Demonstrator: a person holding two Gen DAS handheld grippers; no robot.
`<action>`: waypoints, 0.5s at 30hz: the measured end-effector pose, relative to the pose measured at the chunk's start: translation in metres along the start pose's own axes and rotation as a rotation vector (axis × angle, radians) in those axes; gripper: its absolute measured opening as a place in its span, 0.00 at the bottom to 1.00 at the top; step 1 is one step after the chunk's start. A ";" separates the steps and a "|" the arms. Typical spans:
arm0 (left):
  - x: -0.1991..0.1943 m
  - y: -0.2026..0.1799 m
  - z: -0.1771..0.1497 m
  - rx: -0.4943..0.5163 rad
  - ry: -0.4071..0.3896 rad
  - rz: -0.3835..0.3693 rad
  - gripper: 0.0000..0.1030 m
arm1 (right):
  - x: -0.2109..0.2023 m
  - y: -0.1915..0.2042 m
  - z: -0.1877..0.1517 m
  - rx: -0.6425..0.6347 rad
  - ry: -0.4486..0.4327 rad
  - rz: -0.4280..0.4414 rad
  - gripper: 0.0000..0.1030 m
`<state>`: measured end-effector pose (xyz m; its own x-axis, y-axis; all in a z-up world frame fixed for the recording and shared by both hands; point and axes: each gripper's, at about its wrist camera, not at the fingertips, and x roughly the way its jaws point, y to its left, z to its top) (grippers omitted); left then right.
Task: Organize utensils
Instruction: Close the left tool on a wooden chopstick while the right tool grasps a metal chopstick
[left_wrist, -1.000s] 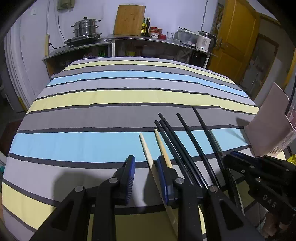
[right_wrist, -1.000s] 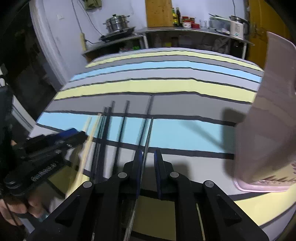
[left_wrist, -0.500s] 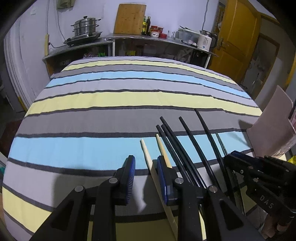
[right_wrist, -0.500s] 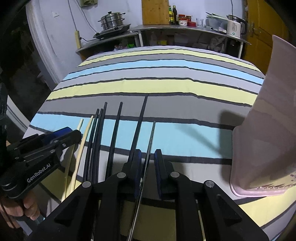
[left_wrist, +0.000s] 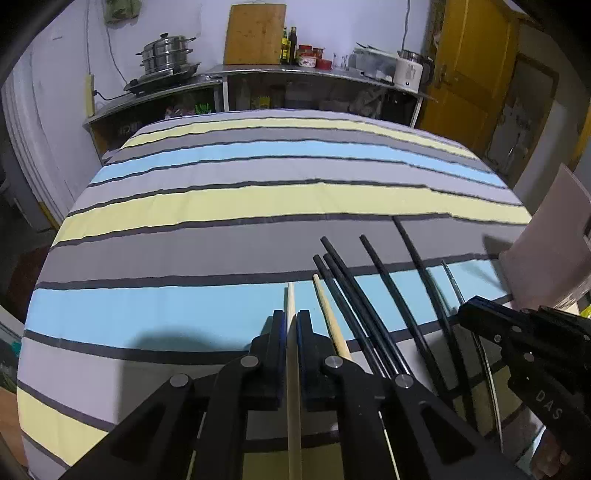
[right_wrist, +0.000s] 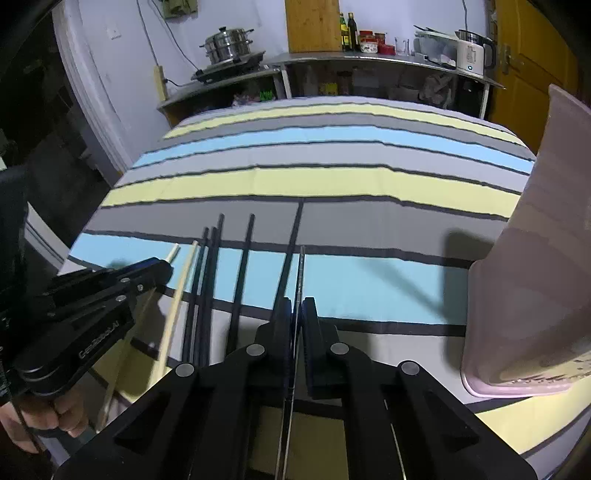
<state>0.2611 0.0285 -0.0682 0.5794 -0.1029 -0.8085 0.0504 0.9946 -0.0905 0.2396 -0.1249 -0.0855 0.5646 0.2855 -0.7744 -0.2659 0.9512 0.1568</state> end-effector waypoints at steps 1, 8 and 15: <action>-0.004 0.002 0.000 -0.007 -0.006 -0.012 0.05 | -0.003 0.001 0.000 0.001 -0.005 0.003 0.05; -0.045 0.006 0.006 -0.013 -0.068 -0.060 0.05 | -0.038 0.006 0.005 0.001 -0.070 0.036 0.05; -0.097 0.007 0.011 -0.010 -0.136 -0.111 0.05 | -0.083 0.007 0.004 0.010 -0.141 0.064 0.05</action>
<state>0.2137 0.0453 0.0160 0.6753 -0.2092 -0.7073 0.1124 0.9769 -0.1816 0.1943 -0.1417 -0.0174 0.6508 0.3588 -0.6692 -0.2978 0.9313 0.2097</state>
